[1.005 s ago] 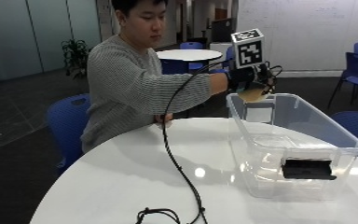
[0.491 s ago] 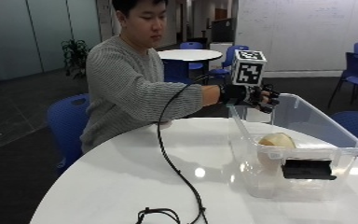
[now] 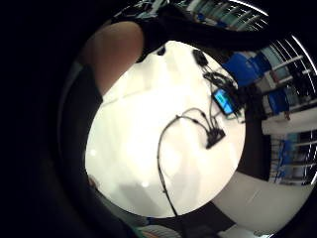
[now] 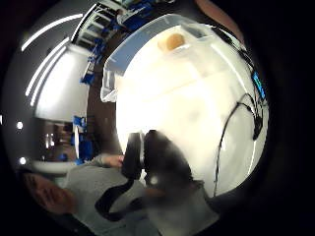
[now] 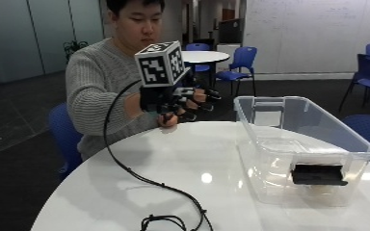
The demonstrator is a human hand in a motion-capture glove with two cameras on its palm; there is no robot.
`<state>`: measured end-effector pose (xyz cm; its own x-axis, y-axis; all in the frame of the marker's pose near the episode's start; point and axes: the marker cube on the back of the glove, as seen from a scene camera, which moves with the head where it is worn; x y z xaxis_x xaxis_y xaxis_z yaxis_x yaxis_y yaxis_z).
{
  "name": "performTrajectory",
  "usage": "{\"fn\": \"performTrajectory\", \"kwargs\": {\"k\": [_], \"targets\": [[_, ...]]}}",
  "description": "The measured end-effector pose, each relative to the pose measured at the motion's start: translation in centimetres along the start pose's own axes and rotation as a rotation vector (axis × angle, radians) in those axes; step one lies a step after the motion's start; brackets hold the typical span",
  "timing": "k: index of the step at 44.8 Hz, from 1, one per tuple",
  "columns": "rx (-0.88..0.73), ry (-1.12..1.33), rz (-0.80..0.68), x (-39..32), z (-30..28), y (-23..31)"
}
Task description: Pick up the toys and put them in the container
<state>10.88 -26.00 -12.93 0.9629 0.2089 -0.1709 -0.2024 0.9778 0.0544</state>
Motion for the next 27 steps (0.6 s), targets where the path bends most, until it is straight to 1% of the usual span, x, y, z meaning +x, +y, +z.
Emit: {"fn": "performTrajectory", "kwargs": {"k": [5,11,16,19,23,27], "targets": [[-0.001,0.007,-0.003,0.9,0.0,2.6],[-0.023,-0.031,-0.1,-0.7,1.8,6.9],[-0.06,-0.052,-0.215,-3.7,5.4,14.2],[-0.066,-0.073,-0.256,-5.8,7.8,19.2],[-0.057,-0.113,-0.259,-7.8,10.5,24.5],[-0.049,-0.128,-0.236,-8.5,11.8,27.0]]}}
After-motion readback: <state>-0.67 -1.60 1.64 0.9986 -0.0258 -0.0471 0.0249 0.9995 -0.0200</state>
